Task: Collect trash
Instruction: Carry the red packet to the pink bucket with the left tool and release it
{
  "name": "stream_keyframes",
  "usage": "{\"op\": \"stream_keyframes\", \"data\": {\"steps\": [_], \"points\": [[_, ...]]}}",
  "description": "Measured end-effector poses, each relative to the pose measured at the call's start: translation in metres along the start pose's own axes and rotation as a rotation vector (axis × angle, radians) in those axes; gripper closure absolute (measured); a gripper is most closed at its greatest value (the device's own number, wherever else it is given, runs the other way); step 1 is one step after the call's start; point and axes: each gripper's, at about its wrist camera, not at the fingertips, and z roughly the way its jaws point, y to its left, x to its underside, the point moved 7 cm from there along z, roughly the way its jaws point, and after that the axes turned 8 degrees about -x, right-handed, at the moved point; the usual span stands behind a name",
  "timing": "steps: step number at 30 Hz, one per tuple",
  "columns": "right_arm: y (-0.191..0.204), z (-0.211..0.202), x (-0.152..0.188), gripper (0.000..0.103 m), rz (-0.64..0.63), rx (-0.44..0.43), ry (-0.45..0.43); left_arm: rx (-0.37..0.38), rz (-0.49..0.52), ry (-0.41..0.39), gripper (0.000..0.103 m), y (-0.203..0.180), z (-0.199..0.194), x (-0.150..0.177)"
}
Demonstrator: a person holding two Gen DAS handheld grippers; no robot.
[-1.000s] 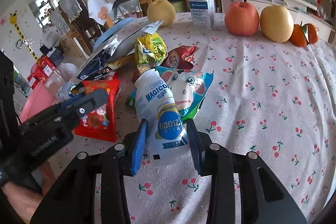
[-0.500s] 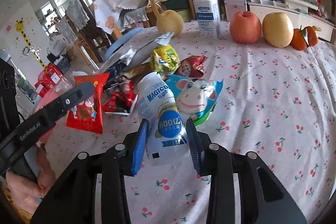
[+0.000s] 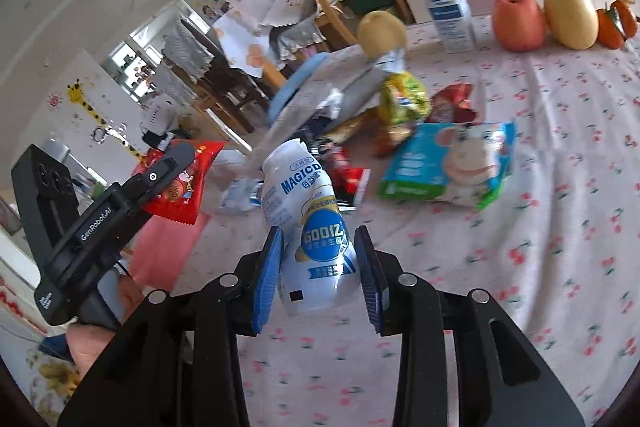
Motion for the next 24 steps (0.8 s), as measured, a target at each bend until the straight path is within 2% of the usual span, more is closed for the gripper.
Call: {"op": "stream_keyframes", "data": {"steps": [9, 18, 21, 24], "points": [[0.062, 0.034, -0.006, 0.065, -0.037, -0.081, 0.028, -0.092, -0.075, -0.074, 0.073, 0.064, -0.031, -0.025], [0.174, 0.114, -0.004, 0.065, -0.175, -0.192, 0.118, -0.188, -0.197, -0.113, 0.075, 0.147, -0.057, -0.038], [0.199, 0.141, -0.002, 0.065, -0.205, -0.203, 0.143, -0.220, -0.273, -0.103, 0.075, 0.185, -0.059, -0.034], [0.216, 0.164, -0.002, 0.065, -0.210, -0.219, 0.157, -0.245, -0.307, -0.109, 0.075, 0.209, -0.064, -0.033]]}}
